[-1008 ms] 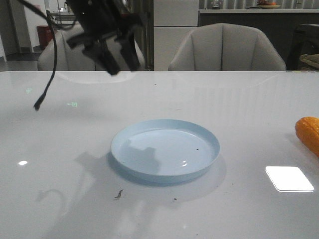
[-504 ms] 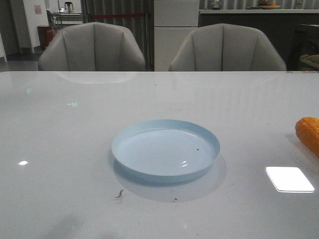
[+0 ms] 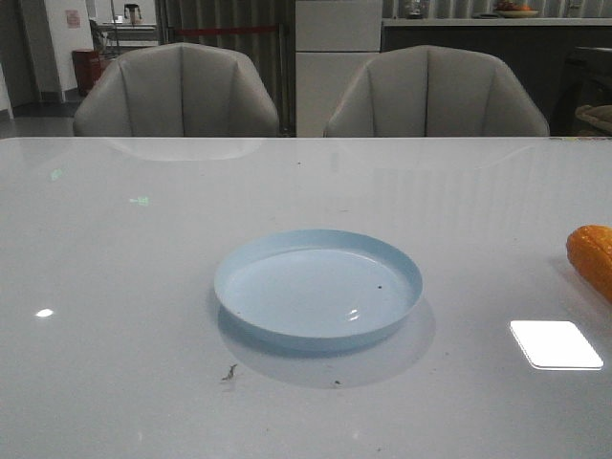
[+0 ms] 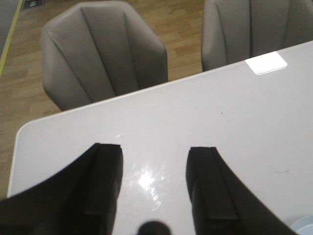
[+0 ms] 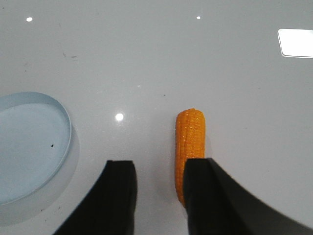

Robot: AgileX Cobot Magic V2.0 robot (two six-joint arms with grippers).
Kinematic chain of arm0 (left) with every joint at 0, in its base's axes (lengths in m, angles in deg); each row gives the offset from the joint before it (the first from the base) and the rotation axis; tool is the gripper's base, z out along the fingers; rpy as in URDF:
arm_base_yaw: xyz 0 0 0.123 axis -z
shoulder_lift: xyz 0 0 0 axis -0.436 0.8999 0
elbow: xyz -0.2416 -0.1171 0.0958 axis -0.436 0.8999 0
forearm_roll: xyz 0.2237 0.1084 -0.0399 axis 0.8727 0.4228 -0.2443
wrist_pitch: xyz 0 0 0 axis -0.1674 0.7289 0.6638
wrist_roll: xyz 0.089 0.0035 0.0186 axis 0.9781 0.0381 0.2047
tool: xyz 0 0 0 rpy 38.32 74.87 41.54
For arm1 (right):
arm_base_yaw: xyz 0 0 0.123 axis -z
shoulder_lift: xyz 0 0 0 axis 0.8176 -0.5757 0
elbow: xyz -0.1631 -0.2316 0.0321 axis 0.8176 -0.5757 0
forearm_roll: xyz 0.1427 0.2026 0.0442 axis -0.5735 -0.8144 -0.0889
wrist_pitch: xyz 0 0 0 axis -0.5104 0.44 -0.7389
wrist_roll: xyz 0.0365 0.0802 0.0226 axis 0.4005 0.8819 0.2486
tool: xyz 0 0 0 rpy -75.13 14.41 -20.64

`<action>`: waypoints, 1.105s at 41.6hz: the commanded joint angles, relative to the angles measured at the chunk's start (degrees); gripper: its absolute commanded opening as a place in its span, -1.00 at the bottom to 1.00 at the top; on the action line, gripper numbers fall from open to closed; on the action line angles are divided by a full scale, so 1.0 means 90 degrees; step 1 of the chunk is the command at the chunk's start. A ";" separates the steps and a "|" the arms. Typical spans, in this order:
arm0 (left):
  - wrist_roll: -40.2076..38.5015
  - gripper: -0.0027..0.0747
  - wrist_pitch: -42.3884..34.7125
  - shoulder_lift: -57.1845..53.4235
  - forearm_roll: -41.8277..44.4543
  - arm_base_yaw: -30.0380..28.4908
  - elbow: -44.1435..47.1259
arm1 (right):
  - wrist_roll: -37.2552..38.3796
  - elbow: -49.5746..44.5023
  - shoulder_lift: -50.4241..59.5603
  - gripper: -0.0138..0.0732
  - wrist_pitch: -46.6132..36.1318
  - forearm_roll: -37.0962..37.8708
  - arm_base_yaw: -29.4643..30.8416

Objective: Place corn on plate with both arms

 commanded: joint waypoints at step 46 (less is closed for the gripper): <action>-0.0063 0.04 -0.5904 -0.6943 -0.0723 -0.0185 1.0883 | -0.0017 0.2532 -0.3207 0.59 0.0887 0.0358 -0.0002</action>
